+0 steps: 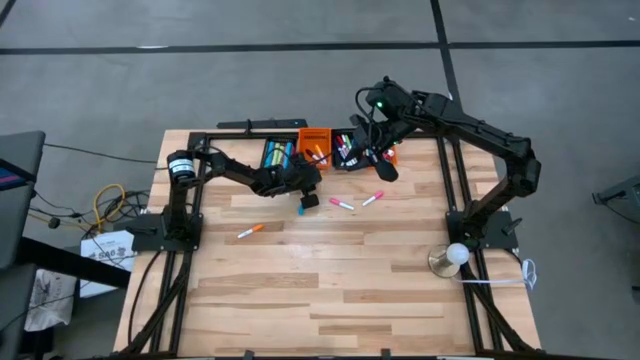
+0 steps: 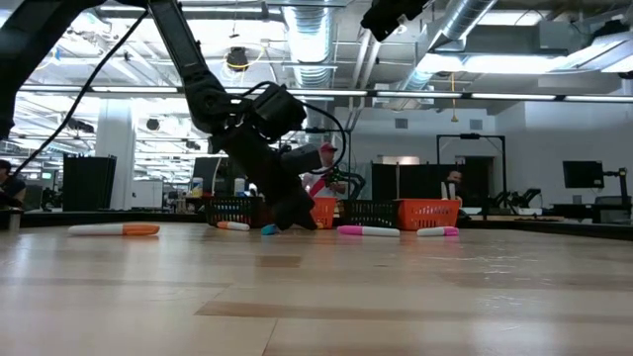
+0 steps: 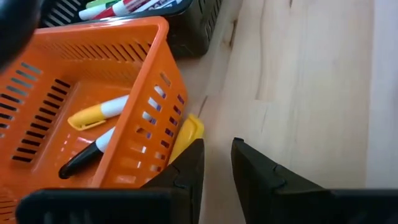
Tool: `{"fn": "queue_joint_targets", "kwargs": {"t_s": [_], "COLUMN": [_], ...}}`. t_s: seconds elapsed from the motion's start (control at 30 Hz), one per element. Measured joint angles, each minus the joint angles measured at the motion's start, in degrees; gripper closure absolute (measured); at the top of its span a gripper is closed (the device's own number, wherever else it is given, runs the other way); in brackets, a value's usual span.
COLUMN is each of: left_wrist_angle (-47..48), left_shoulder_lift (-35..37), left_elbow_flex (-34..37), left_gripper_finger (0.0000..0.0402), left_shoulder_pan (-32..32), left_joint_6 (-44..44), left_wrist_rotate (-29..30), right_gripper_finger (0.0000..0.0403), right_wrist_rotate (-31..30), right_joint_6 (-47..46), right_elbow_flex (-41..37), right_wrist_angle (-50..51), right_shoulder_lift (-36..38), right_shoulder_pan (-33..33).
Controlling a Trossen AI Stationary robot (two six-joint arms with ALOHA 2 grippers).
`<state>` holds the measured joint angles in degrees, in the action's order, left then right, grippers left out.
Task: Pick & Place Markers
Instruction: Put the small yellow highlighter pen into the left orange basket
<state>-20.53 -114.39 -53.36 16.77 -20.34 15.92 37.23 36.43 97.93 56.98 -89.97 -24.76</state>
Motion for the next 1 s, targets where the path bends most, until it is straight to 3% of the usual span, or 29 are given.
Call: {"fn": "queue_joint_targets", "kwargs": {"t_s": [0.3,0.47,0.77,1.0], "left_wrist_angle": [0.65,1.21,1.71,2.69], "left_shoulder_lift": [0.63,0.7,0.74,2.14], "left_elbow_flex": [0.07,0.07,0.04,0.09], "left_gripper_finger": [0.0323,0.0323,0.0323,0.0323], "left_shoulder_pan": [-1.26,-0.52,-1.88,-5.27], "left_joint_6": [-0.85,-0.07,1.49,-0.29], "left_wrist_rotate": [7.59,7.87,-5.97,-7.04], "right_gripper_finger": [0.0294,0.0294,0.0294,0.0294], "right_wrist_rotate": [0.0,0.02,0.02,0.02], "right_joint_6": [0.02,-0.01,0.01,0.02], "right_elbow_flex": [0.0,0.0,0.0,0.0], "right_wrist_angle": [0.26,0.49,0.84,0.96], "right_shoulder_lift": [0.0,0.0,0.0,0.0], "right_shoulder_pan": [0.0,-0.01,-0.01,0.0]}}
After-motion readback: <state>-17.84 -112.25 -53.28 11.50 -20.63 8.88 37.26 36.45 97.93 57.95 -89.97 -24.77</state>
